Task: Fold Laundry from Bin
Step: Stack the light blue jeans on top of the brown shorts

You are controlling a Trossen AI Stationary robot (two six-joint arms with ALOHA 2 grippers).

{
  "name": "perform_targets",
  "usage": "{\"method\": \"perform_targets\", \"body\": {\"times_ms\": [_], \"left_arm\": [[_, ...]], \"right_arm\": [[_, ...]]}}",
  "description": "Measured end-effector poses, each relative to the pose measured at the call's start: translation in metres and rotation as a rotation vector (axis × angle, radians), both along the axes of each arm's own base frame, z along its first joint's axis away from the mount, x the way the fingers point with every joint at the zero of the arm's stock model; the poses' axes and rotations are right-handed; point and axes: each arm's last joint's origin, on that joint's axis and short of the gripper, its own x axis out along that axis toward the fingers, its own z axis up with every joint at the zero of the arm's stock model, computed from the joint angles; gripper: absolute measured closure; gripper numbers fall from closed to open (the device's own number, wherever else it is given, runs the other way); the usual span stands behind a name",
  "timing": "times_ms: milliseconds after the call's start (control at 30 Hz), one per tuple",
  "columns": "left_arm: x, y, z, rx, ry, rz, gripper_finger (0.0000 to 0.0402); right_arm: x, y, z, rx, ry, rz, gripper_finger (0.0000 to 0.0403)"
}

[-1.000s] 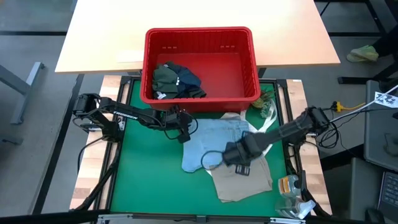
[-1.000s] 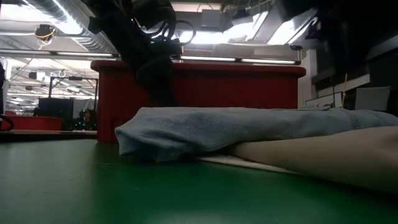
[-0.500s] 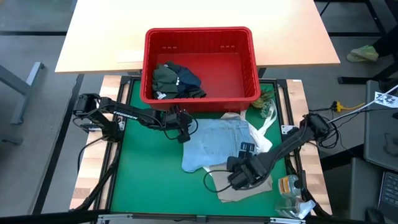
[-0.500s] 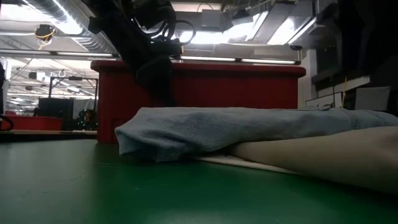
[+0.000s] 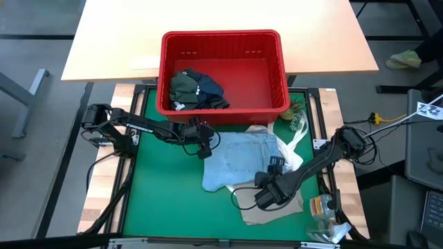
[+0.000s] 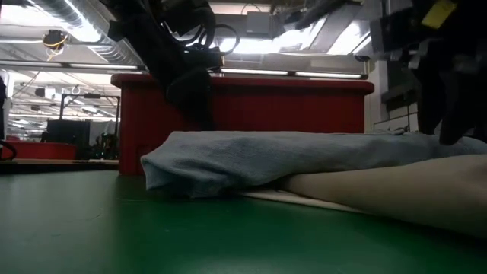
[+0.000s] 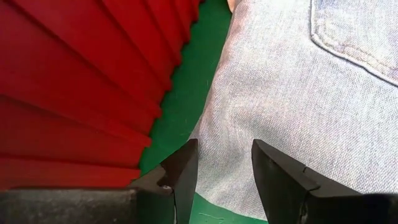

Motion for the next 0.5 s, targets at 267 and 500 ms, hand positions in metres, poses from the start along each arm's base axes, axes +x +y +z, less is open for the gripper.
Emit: {"method": "perform_targets", "body": {"times_ms": [267, 500], "left_arm": [[0.0, 0.0, 0.0, 0.002, 0.001, -0.003, 0.0257], [0.0, 0.0, 0.0, 0.005, 0.003, -0.006, 0.0257]], "right_arm": [[-0.007, -0.004, -0.027, -0.001, -0.014, 0.03, 0.0226], [-0.011, -0.008, -0.044, -0.006, -0.059, 0.033, 0.0226]]}}
